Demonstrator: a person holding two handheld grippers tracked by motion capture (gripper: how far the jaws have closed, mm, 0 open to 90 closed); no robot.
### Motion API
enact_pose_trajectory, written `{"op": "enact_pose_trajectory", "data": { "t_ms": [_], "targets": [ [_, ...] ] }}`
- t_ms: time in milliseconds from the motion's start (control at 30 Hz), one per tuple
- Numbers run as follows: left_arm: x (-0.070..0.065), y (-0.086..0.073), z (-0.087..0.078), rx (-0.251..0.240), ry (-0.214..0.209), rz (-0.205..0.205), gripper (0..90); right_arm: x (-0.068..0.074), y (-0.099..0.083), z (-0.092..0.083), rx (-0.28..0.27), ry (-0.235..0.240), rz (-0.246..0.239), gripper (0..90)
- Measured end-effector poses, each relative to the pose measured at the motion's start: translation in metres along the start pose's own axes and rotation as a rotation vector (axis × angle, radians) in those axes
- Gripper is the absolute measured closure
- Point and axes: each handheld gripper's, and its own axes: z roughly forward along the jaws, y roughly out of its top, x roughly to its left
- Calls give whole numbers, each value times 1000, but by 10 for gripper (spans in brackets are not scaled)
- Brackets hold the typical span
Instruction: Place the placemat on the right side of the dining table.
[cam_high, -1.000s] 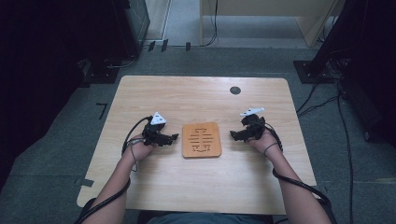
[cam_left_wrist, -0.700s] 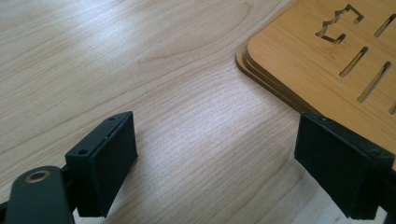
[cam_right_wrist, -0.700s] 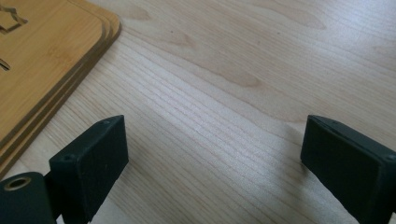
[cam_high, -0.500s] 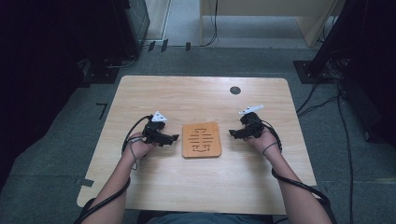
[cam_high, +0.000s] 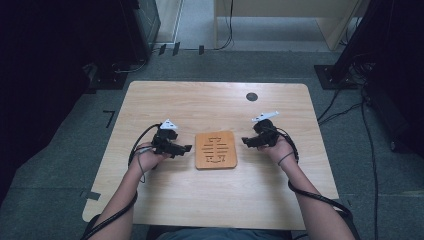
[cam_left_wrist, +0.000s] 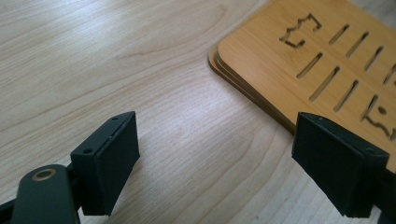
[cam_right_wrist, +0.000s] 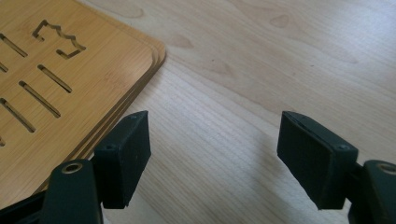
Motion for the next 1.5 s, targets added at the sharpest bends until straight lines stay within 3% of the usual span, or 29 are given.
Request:
{"op": "enact_pose_trajectory", "data": {
  "t_ms": [67, 433, 1500],
  "targets": [
    [-4, 0, 1, 14, 6, 42, 140, 2, 0, 2, 12, 7, -9, 260],
    [-9, -1, 2, 18, -5, 59, 141, 12, 2, 8, 20, 30, -25, 252],
    [-11, -5, 2, 42, -18, 56, 141, 26, 7, 16, 25, 62, -52, 251]
  ]
}}
